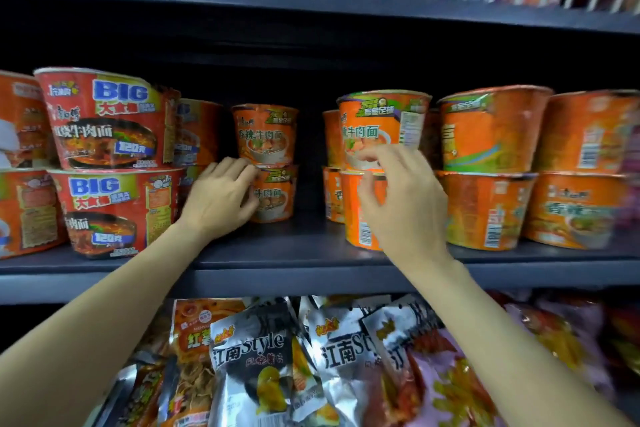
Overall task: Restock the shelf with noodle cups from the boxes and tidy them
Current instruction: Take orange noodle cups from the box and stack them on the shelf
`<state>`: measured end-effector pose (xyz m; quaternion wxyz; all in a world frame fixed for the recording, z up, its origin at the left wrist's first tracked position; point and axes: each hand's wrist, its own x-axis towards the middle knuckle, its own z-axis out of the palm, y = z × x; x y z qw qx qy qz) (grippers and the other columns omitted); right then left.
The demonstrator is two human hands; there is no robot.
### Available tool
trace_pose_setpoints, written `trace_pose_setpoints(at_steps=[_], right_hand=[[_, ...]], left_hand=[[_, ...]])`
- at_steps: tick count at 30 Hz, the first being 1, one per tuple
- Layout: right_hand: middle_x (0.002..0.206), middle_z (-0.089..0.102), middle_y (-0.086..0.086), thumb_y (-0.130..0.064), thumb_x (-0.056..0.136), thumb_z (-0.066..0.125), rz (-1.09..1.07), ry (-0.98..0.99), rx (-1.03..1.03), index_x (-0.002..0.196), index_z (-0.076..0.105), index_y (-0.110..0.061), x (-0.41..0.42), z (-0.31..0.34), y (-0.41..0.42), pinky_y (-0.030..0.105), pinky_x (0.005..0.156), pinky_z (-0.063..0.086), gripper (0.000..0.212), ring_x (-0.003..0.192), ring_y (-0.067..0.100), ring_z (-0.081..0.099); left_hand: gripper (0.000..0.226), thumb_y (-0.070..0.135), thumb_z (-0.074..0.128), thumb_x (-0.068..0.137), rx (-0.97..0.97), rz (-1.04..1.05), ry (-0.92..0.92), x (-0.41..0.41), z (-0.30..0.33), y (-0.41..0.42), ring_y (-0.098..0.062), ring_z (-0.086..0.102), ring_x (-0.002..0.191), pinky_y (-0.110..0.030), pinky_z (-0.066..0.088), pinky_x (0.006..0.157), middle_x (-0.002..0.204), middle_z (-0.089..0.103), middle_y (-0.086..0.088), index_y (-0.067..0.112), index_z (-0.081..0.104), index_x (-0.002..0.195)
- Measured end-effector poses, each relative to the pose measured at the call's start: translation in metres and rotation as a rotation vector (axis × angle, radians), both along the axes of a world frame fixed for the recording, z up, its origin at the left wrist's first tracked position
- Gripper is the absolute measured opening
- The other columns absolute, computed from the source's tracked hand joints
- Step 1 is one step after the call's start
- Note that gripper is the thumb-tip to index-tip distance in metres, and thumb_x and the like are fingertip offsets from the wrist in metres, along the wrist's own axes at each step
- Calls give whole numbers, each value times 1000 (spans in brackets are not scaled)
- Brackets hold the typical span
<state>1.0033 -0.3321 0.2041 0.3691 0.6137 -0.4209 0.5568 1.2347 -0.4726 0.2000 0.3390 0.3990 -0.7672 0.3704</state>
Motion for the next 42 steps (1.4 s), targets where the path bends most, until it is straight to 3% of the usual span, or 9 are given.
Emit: trace_pose_setpoints(at_steps=[5, 8, 11, 13, 17, 22, 28, 37, 42], right_hand=[[144, 31, 4, -24, 90, 61, 143, -339, 397, 140, 35, -24, -68, -17, 7, 25, 95, 32, 57, 124, 13, 37], [157, 7, -3, -21, 91, 61, 244, -366, 610, 144, 25, -30, -68, -20, -1, 25, 101, 30, 65, 135, 9, 25], [157, 13, -1, -12, 91, 58, 327, -365, 621, 141, 31, -29, -54, -21, -1, 0, 88, 24, 59, 133, 4, 24], [155, 13, -3, -12, 93, 56, 345, -307, 636, 141, 34, -33, -46, -22, 2, -8, 75, 26, 56, 123, -1, 25], [144, 21, -7, -19, 96, 55, 348, -167, 621, 137, 39, -40, -21, -20, 1, 17, 89, 39, 49, 113, 10, 45], [140, 26, -3, -20, 96, 54, 347, -73, 600, 136, 39, -35, 26, -16, -20, 31, 87, 49, 45, 97, 11, 50], [145, 21, -3, -26, 98, 51, 261, -48, 576, 138, 36, -36, 62, -21, -46, 26, 68, 42, 44, 81, 16, 53], [134, 45, 0, -37, 91, 58, 299, -192, 343, 136, 43, -30, 72, -2, -48, 34, 100, 37, 48, 122, 19, 39], [145, 31, 15, -69, 70, 66, 116, -329, 526, 151, 0, -21, 120, 37, -63, 48, 106, 30, 115, 129, 32, 37]], left_hand=[[44, 45, 58, 88, 542, -443, 741, -54, 15, 50, -19, 56, 108, -35, 46, 91, 119, 59, -1, 22, 47, 124], [82, 47, 63, 81, 892, -688, 799, -102, 18, 85, -9, 45, 118, -25, 37, 91, 143, 41, -5, 26, 19, 147], [89, 33, 66, 85, 1018, -767, 786, -128, 7, 95, 0, 44, 107, -15, 39, 82, 147, 37, -1, 24, 6, 150], [93, 35, 72, 80, 916, -765, 817, -124, -2, 94, -3, 50, 107, -12, 42, 78, 143, 43, 1, 25, 9, 149], [113, 70, 69, 63, 591, -493, 706, -82, -20, 94, -13, 44, 128, -39, 42, 102, 149, 35, 4, 35, 3, 148], [118, 83, 50, 64, 334, -123, 511, -28, -20, 86, -25, 52, 117, -40, 48, 90, 136, 49, -7, 20, 3, 151], [109, 84, 28, 71, 109, 77, 396, 8, -28, 59, -32, 45, 119, -42, 44, 94, 134, 45, -17, 8, 18, 149], [101, 76, 43, 74, 163, 36, 465, 8, -28, 59, -24, 33, 134, -38, 32, 105, 148, 33, -7, 15, 15, 150], [98, 73, 45, 76, 137, 3, 471, 9, -31, 58, -24, 35, 133, -37, 33, 106, 147, 35, -7, 13, 18, 149]])
